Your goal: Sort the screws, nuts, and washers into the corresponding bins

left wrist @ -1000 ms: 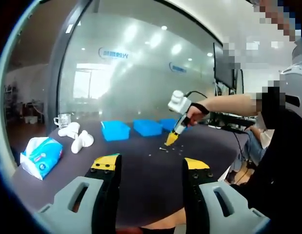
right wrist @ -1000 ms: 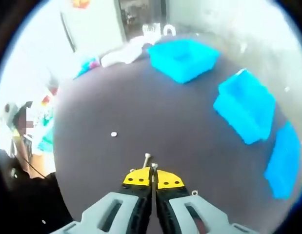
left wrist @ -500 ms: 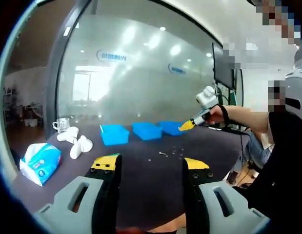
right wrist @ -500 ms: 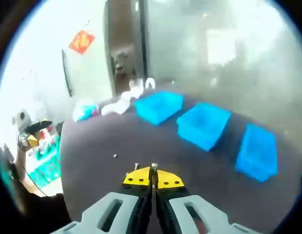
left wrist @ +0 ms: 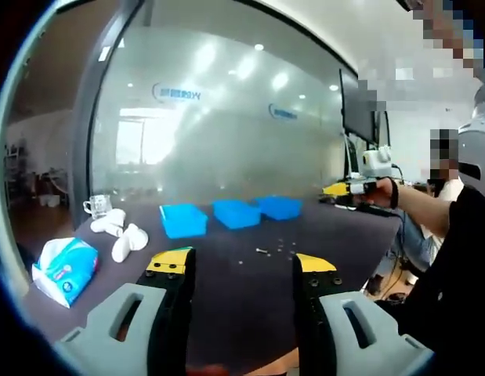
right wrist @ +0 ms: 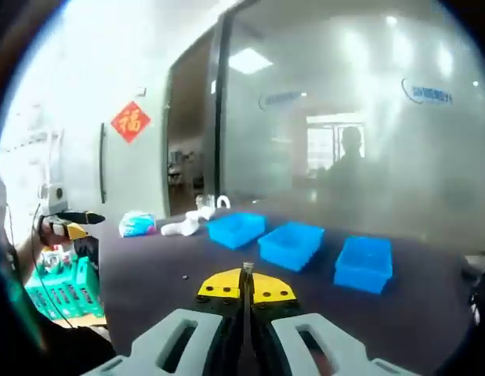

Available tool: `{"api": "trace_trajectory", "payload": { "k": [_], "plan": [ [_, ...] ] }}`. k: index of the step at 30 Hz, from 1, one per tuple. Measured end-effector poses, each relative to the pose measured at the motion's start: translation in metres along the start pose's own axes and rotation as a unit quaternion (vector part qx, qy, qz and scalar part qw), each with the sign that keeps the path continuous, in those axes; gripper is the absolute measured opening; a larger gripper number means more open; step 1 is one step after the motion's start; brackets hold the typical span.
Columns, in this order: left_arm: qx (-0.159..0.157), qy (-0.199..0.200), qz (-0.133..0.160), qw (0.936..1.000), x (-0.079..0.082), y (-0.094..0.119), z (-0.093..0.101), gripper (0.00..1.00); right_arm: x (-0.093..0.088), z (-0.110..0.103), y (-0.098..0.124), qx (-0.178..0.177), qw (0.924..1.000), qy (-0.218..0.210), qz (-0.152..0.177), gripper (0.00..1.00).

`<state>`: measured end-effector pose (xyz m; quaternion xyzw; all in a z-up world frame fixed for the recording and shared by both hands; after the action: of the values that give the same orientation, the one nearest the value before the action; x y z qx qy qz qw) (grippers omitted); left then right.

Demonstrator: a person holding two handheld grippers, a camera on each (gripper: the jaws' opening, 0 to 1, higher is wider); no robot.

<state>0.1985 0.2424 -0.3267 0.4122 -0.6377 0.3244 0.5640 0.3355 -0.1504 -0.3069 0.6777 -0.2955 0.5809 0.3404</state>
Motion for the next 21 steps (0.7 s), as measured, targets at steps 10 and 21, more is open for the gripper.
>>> {"api": "trace_trajectory", "payload": {
  "k": [10,21],
  "plan": [
    [0.001,-0.005,-0.003,1.0000,0.003,-0.004,0.002,0.49,-0.010,0.012,0.036,-0.068,0.9960,0.006,0.057,0.00],
    [0.003,-0.005,-0.001,1.0000,0.006,-0.005,0.004,0.49,-0.002,0.042,0.038,-0.117,0.9891,-0.007,0.089,0.00]
  ]
}}
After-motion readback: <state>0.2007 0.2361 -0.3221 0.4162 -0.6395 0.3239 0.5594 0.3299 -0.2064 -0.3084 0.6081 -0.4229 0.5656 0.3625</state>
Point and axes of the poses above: the point that each gripper's makers call its tool centre point, and the gripper's own axes: y roughly backward along the fingers, z roughly to its right, x roughly out of its top, the point moved 7 cm from there along y, roughly backward along the fingers, and after that the axes turned 10 degrees about -y, right-handed, at the moved point
